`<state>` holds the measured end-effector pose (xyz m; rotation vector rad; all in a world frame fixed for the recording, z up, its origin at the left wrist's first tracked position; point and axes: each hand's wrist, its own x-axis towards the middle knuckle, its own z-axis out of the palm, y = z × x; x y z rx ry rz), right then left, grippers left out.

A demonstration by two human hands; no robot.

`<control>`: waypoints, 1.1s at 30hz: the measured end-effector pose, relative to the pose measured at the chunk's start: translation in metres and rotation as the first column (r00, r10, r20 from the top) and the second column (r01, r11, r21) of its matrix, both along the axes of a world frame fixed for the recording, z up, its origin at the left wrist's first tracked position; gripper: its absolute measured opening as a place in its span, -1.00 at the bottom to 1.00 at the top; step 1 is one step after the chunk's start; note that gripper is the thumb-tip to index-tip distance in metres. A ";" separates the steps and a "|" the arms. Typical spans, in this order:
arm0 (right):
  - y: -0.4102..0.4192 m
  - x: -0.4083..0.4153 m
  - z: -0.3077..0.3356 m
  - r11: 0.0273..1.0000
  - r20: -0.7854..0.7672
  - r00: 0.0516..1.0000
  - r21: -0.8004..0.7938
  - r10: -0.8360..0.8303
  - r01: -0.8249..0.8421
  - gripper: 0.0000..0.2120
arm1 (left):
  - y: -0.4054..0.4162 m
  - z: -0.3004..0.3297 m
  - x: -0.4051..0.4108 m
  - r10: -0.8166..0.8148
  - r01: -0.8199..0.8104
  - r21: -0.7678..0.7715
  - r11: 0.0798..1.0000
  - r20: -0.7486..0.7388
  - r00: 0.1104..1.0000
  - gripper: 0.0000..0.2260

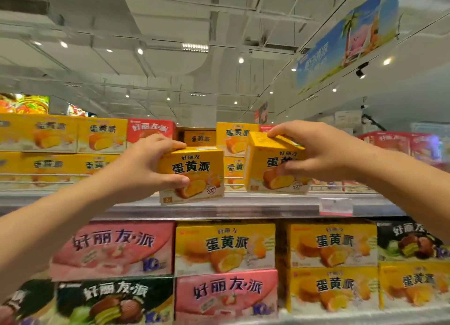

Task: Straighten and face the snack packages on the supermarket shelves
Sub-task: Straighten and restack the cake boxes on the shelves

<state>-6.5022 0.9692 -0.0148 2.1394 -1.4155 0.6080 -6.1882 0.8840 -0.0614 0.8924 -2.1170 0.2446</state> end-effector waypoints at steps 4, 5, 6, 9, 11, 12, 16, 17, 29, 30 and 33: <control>-0.015 0.077 0.002 0.999 0.059 0.997 0.011 0.046 -0.047 -0.41 | 0.002 -0.007 0.080 -0.003 0.001 0.047 0.999 0.032 0.999 -0.35; -0.017 0.092 0.004 0.998 0.085 0.995 0.008 0.058 -0.059 -0.43 | 0.002 -0.007 0.094 -0.014 0.012 0.056 0.998 0.029 0.999 -0.39; -0.019 0.105 0.008 0.998 0.108 0.992 0.001 0.065 -0.066 -0.45 | 0.001 -0.006 0.107 -0.017 0.016 0.053 0.998 0.027 0.999 -0.41; -0.026 0.135 0.021 0.997 0.168 0.983 -0.019 0.077 -0.075 -0.49 | -0.002 0.000 0.137 0.020 -0.020 0.022 1.000 0.013 1.000 -0.33; -0.033 0.148 0.033 0.998 0.197 0.978 -0.035 0.066 -0.060 -0.50 | -0.005 0.003 0.151 0.027 -0.026 0.013 1.000 -0.014 1.000 -0.28; -0.038 0.154 0.040 0.998 0.202 0.978 -0.044 0.055 -0.047 -0.50 | -0.006 0.002 0.156 0.020 -0.020 0.009 1.000 -0.025 1.000 -0.27; -0.064 0.170 0.066 0.997 0.181 0.983 -0.056 -0.036 0.047 -0.47 | -0.014 -0.006 0.176 0.010 -0.010 0.008 1.000 -0.031 0.999 -0.24; -0.070 0.172 0.072 0.996 0.167 0.984 -0.057 -0.065 0.075 -0.45 | -0.016 -0.008 0.181 0.015 -0.015 0.007 1.000 -0.023 1.000 -0.23; -0.132 0.184 0.099 0.938 -0.064 0.948 -0.178 -0.313 0.297 -0.37 | -0.056 -0.001 0.205 0.052 -0.054 -0.017 0.998 -0.091 0.994 -0.26; -0.134 0.183 0.100 0.936 -0.066 0.945 -0.175 -0.320 0.305 -0.37 | -0.057 -0.001 0.206 0.051 -0.053 -0.015 0.999 -0.096 0.994 -0.26; -0.139 0.179 0.107 0.932 -0.050 0.940 -0.158 -0.338 0.327 -0.39 | -0.062 -0.001 0.206 0.037 -0.038 -0.011 0.999 -0.101 0.994 -0.25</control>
